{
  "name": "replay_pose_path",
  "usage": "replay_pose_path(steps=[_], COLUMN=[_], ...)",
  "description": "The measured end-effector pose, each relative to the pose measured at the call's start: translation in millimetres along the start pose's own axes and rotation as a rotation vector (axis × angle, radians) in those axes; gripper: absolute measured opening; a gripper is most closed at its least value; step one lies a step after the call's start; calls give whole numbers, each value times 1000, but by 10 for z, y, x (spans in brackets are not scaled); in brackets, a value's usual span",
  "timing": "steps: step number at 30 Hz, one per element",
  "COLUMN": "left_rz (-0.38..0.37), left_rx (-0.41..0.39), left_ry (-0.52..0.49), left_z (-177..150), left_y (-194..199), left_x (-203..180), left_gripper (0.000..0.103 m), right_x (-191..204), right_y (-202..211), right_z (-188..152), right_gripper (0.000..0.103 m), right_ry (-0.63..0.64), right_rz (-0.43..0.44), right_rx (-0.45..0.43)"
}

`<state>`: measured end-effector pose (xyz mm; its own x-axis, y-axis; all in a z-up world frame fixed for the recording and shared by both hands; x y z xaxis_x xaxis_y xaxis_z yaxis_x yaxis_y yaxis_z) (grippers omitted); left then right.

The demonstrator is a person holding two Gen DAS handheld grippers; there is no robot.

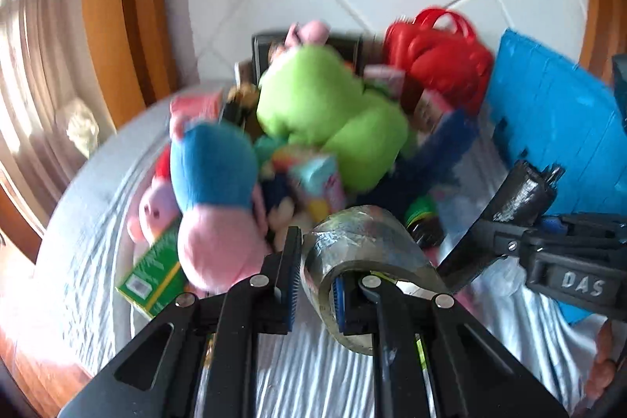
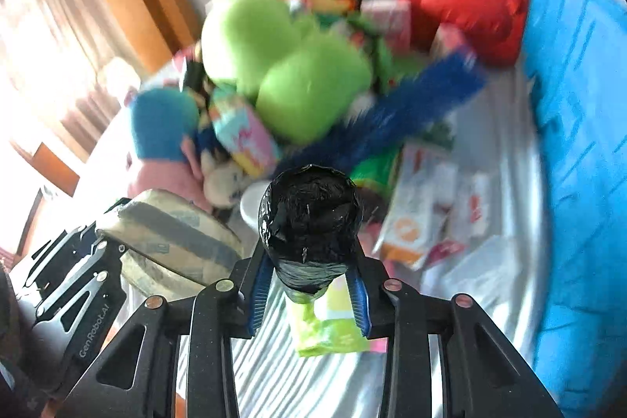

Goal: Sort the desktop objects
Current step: 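Carry the tape roll and black item over the blue crate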

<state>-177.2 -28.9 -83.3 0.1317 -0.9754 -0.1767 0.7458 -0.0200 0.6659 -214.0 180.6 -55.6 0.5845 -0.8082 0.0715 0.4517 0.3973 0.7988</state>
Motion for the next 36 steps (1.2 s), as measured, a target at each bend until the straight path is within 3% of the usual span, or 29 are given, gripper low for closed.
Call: replay_pose_path(steps=[9,21,27,32,36], left_rz=[-63,-258,-375,-427,-459], left_rx=[-143,-336,-310,-258,-131], left_ry=[-64,-155,-220,-268,-311], left_z=[456,957,1120,1197,1235], left_y=[448,1287,1492,1483,1283], left_x=[-668,-1925,-2739,-3501,-4137], left_gripper=[14,14,14,14,14], right_x=[-229,-920,-1567,-2261,-2889], right_y=[1055,2669,3347,3612,3581], right_z=[278,350,230,80,-11], right_gripper=[35,35,35,35,35], right_ry=[37,26,-29,-73,-110], right_rz=[-86,-236,-373,-459,-485], right_rx=[-187,-381,-416,-343,-260])
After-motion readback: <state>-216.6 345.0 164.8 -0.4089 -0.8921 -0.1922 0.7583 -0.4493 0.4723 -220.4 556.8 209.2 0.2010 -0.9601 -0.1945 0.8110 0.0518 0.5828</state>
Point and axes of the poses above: each gripper's, at about its wrist camera, not at the fingertips, and y roughly against the way its jaws point, x to its left, z to its top, the point moved 1 cm from there along -y, roughly the way its jaws point, and after that the axes turned 13 degrees about y, right-handed, at the moved point
